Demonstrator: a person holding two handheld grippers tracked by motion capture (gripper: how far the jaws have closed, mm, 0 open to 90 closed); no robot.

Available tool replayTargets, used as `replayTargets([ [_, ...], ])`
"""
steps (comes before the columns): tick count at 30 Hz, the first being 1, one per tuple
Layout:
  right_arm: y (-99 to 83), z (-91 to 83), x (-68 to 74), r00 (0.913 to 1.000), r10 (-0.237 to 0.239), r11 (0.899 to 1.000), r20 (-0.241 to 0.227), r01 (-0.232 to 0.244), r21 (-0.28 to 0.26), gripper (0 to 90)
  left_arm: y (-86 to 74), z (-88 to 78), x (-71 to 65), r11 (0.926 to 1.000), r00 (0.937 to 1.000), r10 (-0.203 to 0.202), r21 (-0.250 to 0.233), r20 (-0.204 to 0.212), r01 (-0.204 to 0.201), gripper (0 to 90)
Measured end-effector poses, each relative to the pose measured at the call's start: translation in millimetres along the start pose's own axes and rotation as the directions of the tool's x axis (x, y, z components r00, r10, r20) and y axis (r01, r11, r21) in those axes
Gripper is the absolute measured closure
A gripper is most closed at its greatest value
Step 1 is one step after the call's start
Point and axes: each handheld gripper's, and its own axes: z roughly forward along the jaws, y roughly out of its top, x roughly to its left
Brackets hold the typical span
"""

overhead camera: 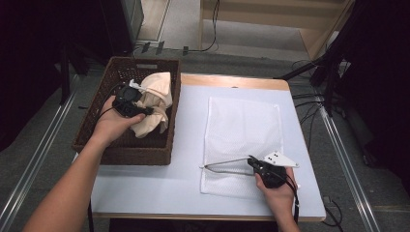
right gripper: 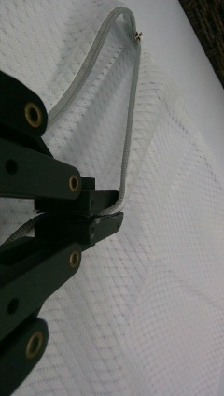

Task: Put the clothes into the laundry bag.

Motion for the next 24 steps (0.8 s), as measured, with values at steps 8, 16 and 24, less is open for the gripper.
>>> replayTargets([
  [8,0.7,1.8,1.1,1.0000,-0.005,1.000,0.004,0.005,0.002,89.2,30.7,-23.6,-52.8,0.9969,0.9928,0.054,-0.063,0.107,-0.048,63.3],
  [16,0.6,-0.6,-0.7,0.9999,0.008,1.000,-0.013,-0.008,0.002,89.8,42.0,-27.1,-125.6,0.9960,0.9505,0.089,-0.030,0.298,-0.084,63.1],
  [24,1.8,-2.2,-1.1,0.9999,-0.002,1.000,-0.011,0.002,-0.011,90.0,7.5,-4.1,-179.7,0.9930,0.9217,0.106,0.010,0.373,-0.118,63.0],
])
